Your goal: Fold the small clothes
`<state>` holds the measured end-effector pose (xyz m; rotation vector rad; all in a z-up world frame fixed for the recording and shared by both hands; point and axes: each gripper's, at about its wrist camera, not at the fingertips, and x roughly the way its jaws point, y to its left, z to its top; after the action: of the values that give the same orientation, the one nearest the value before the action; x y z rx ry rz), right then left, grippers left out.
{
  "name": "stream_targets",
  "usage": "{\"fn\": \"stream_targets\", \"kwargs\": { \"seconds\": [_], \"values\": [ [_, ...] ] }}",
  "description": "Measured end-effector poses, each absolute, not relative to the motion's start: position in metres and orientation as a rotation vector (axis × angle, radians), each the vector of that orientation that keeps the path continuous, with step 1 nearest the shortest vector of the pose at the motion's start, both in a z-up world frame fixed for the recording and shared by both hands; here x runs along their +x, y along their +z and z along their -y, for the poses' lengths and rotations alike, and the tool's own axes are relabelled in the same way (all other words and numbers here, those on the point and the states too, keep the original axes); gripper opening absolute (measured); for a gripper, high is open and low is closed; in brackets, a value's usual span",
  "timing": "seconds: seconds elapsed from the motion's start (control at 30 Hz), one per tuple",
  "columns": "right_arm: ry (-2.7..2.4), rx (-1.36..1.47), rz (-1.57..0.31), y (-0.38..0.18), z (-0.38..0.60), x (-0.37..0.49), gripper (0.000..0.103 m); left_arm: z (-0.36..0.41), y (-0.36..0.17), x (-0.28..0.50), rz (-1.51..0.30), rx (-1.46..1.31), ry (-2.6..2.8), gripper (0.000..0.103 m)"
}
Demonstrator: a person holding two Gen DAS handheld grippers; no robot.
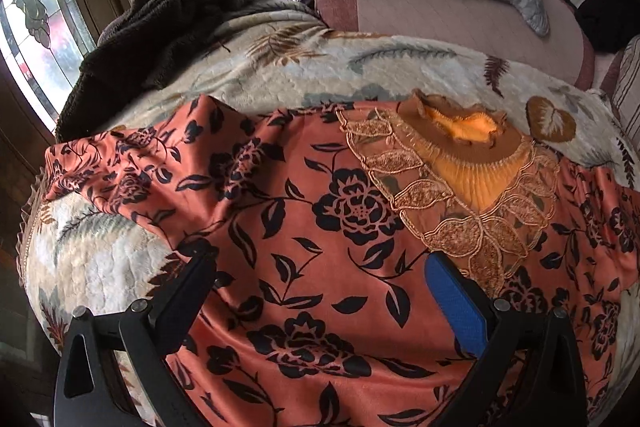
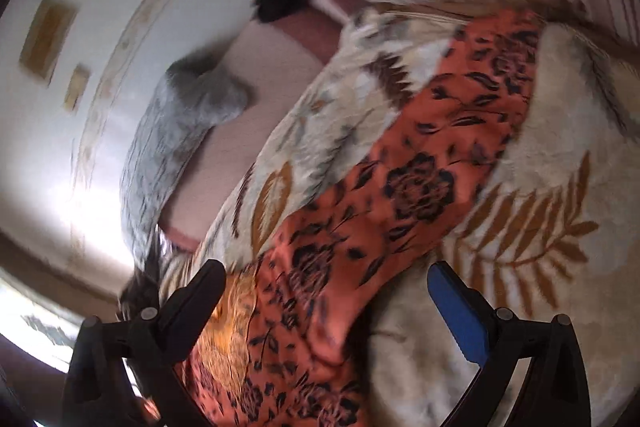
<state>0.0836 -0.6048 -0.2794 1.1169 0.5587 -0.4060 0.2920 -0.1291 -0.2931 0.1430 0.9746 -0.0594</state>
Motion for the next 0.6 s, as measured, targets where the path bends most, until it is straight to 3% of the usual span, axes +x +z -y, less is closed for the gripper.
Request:
{"fn": "stream_targets", "kwargs": {
  "seconds": [0.1, 0.17, 0.3, 0.5, 0.6],
  "values": [
    [-0.502, 1.226, -0.474, -0.308, 0.671, 0.068, 0.084, 0.134, -0.319, 0.297, -1.005, 0.177, -0.065, 0.103],
    [-0.578, 1.244, -0.455, -0.320, 0.705, 0.068, 0.067, 0.138, -0.334, 0.303, -1.050, 0.190, -0.087, 0.103],
    [-0.742, 1.327, -0.366, -0.347, 0.760, 0.061, 0.062, 0.142, -0.350, 0.307, -1.062, 0.191, -0.101, 0.103],
    [-0.868, 1.225, -0.324, -0.347, 0.803, 0.076, 0.051, 0.136, -0.353, 0.309, -1.044, 0.134, -0.108, 0.103],
    [-0.841, 1.173, -0.359, -0.344, 0.805, 0.088, 0.010, 0.138, -0.352, 0.309, -1.044, 0.136, -0.102, 0.103]
  ]
}}
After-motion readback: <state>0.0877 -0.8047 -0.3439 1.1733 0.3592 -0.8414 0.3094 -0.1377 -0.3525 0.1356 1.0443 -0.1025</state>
